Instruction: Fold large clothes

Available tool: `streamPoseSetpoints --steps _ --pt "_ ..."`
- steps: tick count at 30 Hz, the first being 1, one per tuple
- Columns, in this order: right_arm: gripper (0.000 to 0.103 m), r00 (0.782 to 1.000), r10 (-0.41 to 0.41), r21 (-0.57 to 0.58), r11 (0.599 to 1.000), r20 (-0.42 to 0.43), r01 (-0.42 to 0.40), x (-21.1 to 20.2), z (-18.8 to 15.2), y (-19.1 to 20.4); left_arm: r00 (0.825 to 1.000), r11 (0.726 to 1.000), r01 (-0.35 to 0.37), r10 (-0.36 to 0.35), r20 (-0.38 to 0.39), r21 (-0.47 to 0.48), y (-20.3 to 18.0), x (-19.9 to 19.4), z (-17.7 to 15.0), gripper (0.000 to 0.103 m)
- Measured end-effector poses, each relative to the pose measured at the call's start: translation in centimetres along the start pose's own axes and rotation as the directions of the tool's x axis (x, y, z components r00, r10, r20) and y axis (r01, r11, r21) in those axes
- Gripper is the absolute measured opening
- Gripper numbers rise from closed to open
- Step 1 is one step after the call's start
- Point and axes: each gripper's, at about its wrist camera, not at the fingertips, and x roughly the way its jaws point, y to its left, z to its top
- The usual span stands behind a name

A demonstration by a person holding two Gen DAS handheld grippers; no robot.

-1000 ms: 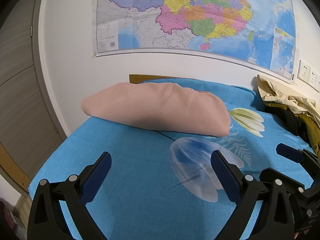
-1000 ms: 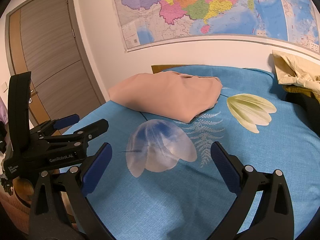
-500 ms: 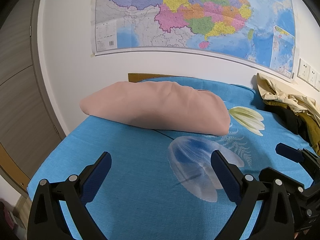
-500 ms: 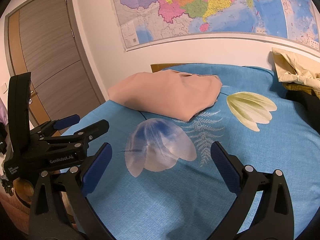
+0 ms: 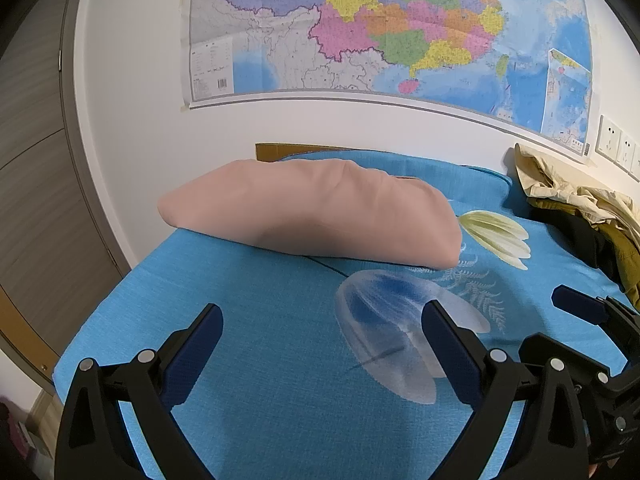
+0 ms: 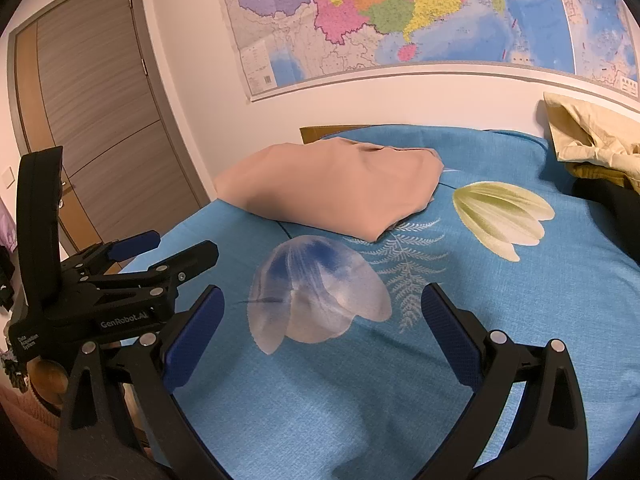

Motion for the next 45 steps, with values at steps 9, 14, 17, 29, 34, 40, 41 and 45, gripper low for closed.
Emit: streamPoseSetpoints --steps 9,14,17,29,34,40,41,45 --pt "0.097 1.0 -0.001 -0.001 1.0 -0.006 0.001 0.3 0.0 0.1 1.0 1.0 -0.003 0.003 -0.006 0.0 0.0 0.2 -0.1 0.096" --pt "0.097 1.0 -0.002 0.002 1.0 -0.006 0.002 0.3 0.0 0.1 1.0 1.0 -0.006 0.006 -0.007 0.003 0.0 0.3 -0.1 0.096" --pt "0.097 1.0 -0.002 0.006 1.0 -0.006 0.002 0.3 -0.1 0.1 1.0 1.0 -0.005 0.005 -0.008 0.001 0.1 0.4 -0.2 0.096" --pt "0.097 1.0 0.001 0.005 1.0 -0.005 -0.001 0.3 0.0 0.2 1.0 1.0 -0.006 0.006 -0.011 0.003 -0.1 0.5 -0.2 0.096" --pt "0.097 1.0 0.002 0.002 1.0 -0.005 -0.002 0.4 -0.1 0.0 1.0 1.0 -0.006 0.006 -0.014 0.005 -0.2 0.6 -0.2 0.096" --pt "0.097 1.0 0.0 0.01 1.0 -0.001 0.0 0.1 0.0 -0.3 1.0 1.0 -0.01 0.01 0.0 0.025 -0.6 0.6 -0.2 0.096" --pt "0.097 1.0 -0.002 0.013 1.0 -0.001 0.002 0.1 0.0 -0.4 1.0 0.999 -0.011 0.011 0.006 0.031 -0.8 0.6 -0.2 0.096" --pt "0.097 1.0 -0.015 0.028 0.999 0.003 0.015 -0.4 -0.2 -1.1 1.0 1.0 -0.001 0.001 -0.021 0.028 -1.2 1.1 -0.1 0.096"
